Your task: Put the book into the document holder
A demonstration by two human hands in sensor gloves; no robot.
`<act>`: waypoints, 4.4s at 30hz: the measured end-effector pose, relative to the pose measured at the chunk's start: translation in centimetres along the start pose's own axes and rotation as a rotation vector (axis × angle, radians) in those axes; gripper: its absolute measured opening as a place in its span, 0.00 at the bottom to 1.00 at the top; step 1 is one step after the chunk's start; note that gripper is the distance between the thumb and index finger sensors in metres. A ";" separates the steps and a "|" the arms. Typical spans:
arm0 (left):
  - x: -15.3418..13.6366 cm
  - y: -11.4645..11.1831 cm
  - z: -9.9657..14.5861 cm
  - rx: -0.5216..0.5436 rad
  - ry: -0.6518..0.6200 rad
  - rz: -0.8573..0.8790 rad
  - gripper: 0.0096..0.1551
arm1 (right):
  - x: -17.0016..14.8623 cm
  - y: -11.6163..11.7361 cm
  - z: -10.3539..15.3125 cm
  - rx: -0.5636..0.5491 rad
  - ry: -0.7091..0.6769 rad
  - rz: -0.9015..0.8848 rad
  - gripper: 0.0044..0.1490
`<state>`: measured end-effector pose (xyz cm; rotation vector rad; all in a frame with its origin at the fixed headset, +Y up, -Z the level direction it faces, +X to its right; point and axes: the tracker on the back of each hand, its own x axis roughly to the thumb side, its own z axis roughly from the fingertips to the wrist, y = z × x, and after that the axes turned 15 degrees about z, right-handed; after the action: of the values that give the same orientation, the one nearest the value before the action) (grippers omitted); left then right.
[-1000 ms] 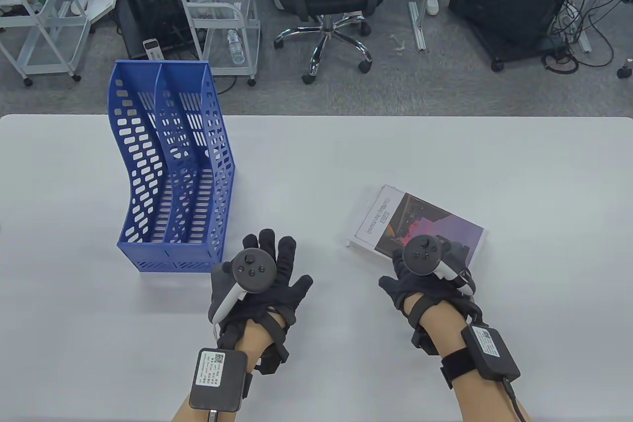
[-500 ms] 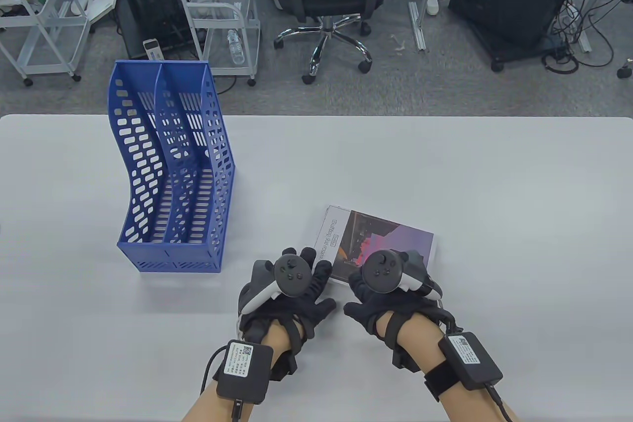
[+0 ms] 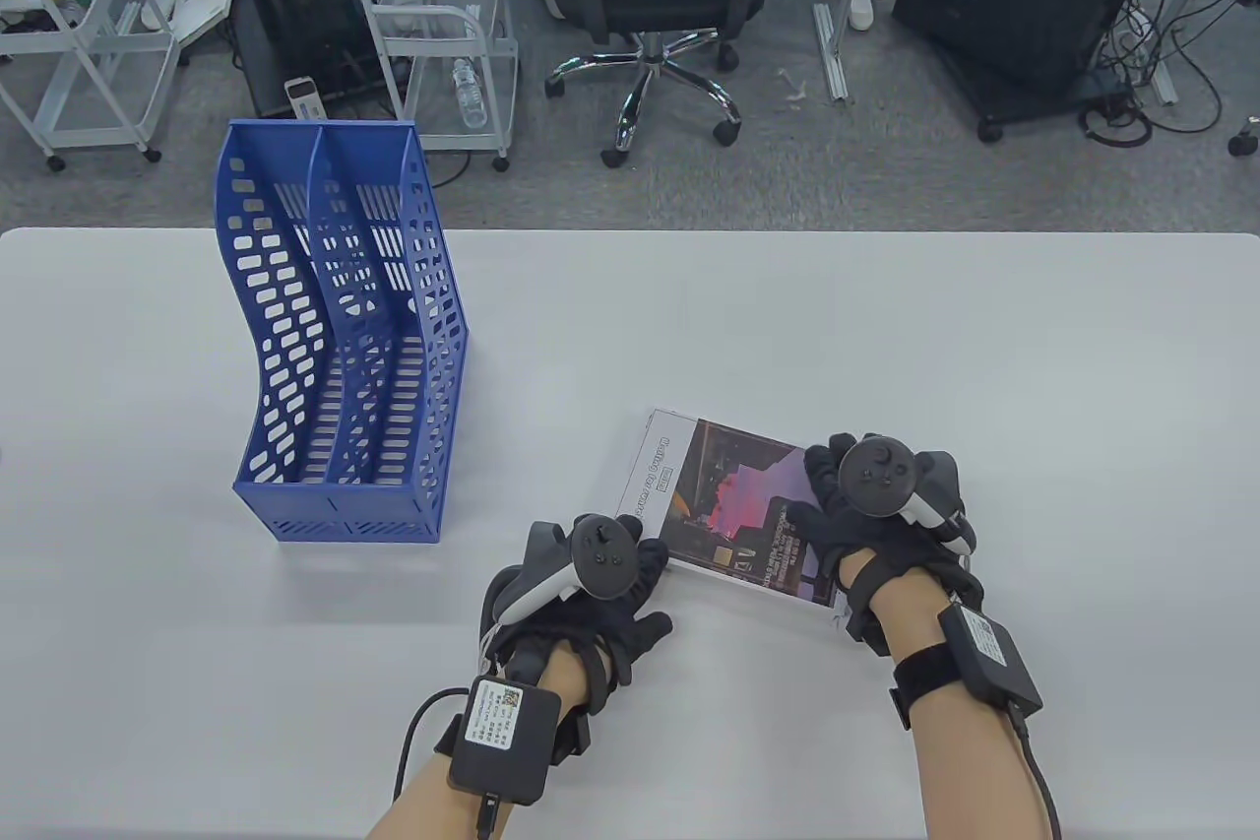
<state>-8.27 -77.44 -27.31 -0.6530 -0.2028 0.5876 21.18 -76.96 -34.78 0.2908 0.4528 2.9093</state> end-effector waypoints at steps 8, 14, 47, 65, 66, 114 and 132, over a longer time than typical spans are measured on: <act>0.1 0.4 -0.3 0.051 0.091 -0.034 0.45 | 1.1 -1.2 1.6 0.021 0.026 -0.012 0.46; 0.2 2.1 -1.2 0.112 0.207 -0.059 0.46 | 2.4 -1.8 3.2 0.093 0.007 0.014 0.45; 4.9 1.6 2.1 0.091 -0.029 -0.127 0.45 | 6.9 -2.2 1.4 -0.148 -0.235 0.083 0.44; 3.9 -3.1 1.4 0.008 -0.012 -0.174 0.41 | 6.8 -0.1 0.5 -0.001 -0.170 0.204 0.45; 3.9 -3.0 1.5 0.012 -0.003 -0.176 0.41 | 6.8 -0.1 0.6 -0.001 -0.167 0.209 0.45; 3.0 4.6 2.1 0.237 0.084 0.045 0.43 | 9.4 -4.0 4.5 -0.266 -0.309 0.227 0.43; 3.4 1.3 1.8 -0.043 0.116 0.110 0.42 | 3.4 0.2 0.6 -0.031 -0.090 0.218 0.47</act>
<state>-6.67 -73.76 -26.71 -0.7412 -0.0711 0.6504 18.04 -76.30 -33.58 0.4940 0.3839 3.0937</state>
